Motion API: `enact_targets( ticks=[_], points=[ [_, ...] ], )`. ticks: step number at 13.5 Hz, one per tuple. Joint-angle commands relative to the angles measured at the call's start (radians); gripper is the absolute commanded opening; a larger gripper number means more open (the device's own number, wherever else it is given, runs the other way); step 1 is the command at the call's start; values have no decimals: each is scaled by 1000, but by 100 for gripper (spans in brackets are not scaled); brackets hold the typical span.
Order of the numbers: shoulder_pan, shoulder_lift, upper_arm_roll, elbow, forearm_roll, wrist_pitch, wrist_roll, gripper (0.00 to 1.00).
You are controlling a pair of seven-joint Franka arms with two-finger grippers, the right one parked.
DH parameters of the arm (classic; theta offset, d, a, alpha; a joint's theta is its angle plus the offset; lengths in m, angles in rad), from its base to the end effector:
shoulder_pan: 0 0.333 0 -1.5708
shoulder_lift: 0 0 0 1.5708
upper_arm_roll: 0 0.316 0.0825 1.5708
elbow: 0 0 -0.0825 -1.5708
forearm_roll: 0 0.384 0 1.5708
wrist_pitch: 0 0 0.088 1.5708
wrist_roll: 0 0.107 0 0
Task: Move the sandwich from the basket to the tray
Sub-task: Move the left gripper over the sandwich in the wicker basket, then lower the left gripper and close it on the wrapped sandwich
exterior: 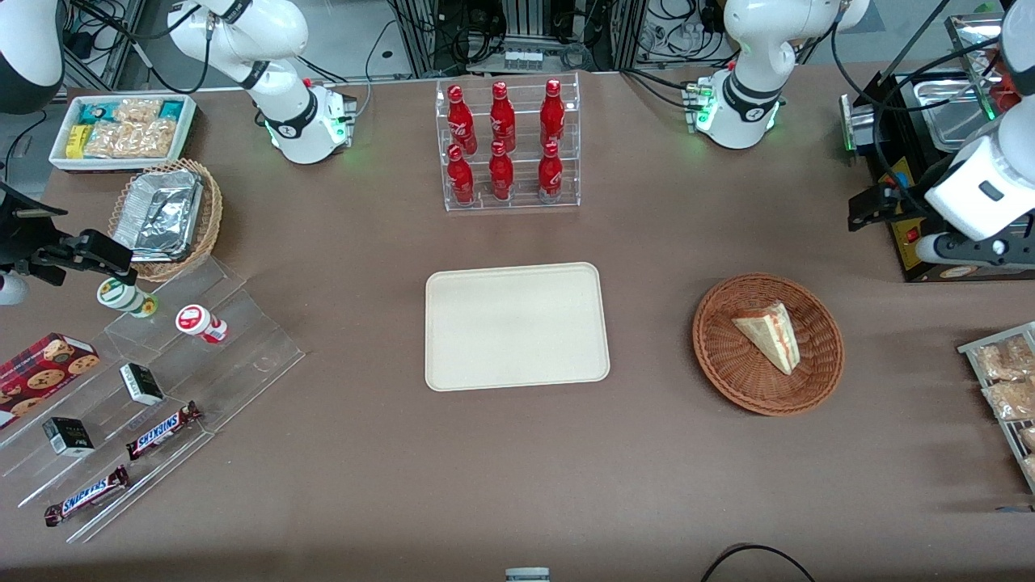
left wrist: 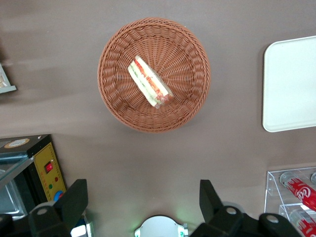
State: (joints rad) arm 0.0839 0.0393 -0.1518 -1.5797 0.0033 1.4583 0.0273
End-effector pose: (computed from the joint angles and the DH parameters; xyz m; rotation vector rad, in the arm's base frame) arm 0.5509 -0.0355 0.5900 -3.1273 0.1494 0.2514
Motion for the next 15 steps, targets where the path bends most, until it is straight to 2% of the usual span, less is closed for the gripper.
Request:
enact_targets(
  ticks=[1,11,15],
  points=[
    [-7,-6,-2,-84,4,80,-18,100],
    [-6,39,-2,-428,-6,492,-26,100],
    [-4,94,0,-485,-5,600,-91,100]
  ],
)
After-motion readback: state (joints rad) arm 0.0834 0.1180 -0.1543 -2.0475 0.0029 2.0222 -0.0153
